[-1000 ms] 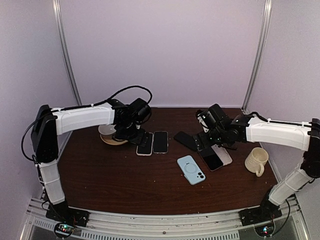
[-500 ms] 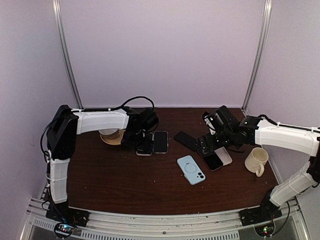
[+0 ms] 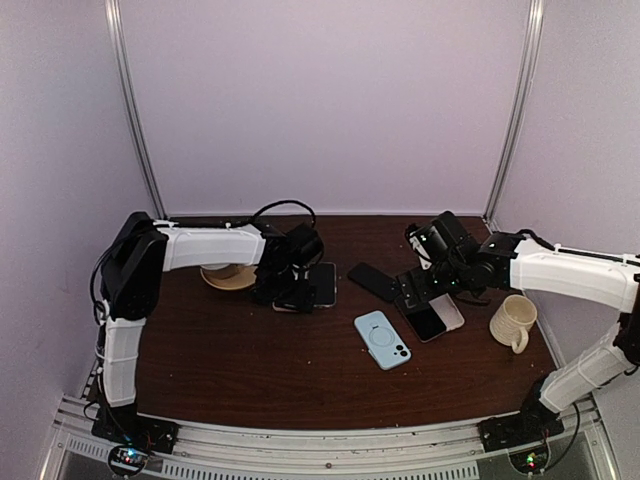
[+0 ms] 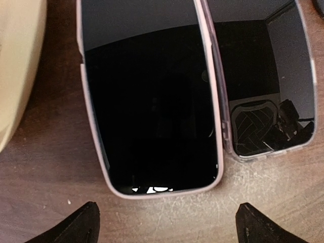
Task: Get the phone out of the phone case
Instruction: Pick up the phone with the phone case from the center of the board.
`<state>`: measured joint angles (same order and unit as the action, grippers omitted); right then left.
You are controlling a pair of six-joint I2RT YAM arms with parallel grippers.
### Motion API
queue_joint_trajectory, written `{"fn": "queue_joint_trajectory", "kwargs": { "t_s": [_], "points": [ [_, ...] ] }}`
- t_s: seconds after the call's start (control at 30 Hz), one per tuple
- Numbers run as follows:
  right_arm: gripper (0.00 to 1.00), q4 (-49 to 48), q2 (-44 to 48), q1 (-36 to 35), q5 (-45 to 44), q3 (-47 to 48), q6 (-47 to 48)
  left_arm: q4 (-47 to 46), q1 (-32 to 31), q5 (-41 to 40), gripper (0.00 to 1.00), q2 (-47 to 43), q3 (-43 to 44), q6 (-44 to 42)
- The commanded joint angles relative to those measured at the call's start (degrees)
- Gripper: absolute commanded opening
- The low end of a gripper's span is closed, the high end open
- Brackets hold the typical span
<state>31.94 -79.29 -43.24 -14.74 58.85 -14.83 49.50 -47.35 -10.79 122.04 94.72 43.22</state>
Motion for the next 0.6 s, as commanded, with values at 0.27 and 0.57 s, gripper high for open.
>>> {"fn": "queue_joint_trajectory", "kwargs": {
  "t_s": [0.27,0.57],
  "points": [
    [1.0,1.3,0.4,0.8,0.2,-0.4,0.0,-1.8,-0.2,-3.6,0.97,3.6,0.7,0.9],
    [0.99,1.6,-0.1,0.8,0.4,0.1,0.0,-6.3,1.3,-2.2,0.97,5.3,-0.7,0.8]
  ]
}}
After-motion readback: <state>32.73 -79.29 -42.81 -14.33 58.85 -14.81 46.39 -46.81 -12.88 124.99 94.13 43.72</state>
